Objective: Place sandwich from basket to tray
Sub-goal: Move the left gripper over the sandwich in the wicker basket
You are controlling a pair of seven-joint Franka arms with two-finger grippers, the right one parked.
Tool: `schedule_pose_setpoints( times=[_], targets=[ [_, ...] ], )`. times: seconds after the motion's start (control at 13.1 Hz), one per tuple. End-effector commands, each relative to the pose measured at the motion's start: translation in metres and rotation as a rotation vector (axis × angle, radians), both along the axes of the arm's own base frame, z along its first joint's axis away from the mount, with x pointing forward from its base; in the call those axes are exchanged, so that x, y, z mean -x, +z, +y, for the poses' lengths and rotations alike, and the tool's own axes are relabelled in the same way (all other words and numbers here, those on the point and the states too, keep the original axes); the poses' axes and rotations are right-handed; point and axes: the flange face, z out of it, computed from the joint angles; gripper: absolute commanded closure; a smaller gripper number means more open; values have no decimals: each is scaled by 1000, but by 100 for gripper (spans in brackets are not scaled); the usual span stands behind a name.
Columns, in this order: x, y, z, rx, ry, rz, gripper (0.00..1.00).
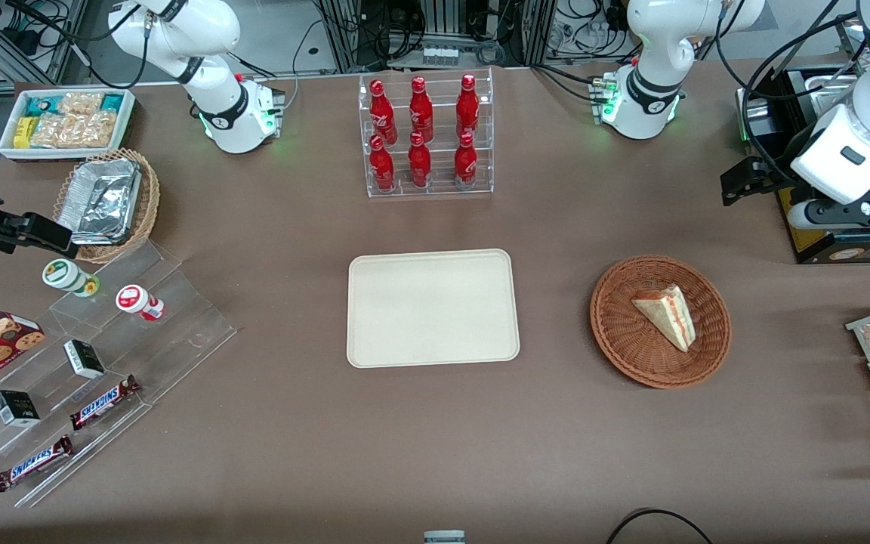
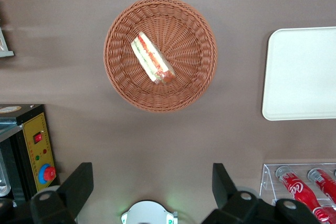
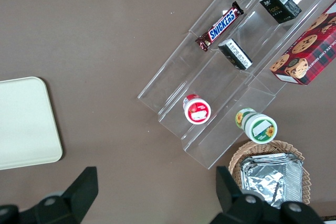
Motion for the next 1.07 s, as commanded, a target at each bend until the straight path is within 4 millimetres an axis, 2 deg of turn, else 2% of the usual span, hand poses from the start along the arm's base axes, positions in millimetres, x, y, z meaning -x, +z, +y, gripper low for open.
schedule_pose_setpoints(
  times=[0.0, 0.23, 0.31, 0.53, 0.99],
  targets=[
    [4, 5, 1, 15, -20, -12, 0],
    [-3, -6, 1, 14, -22, -5, 0],
    [-5, -16, 2, 10, -24, 7, 0],
    [-6, -71, 3, 4, -44, 28, 0],
    [-15, -160, 7, 6, -37, -12, 0]
  ],
)
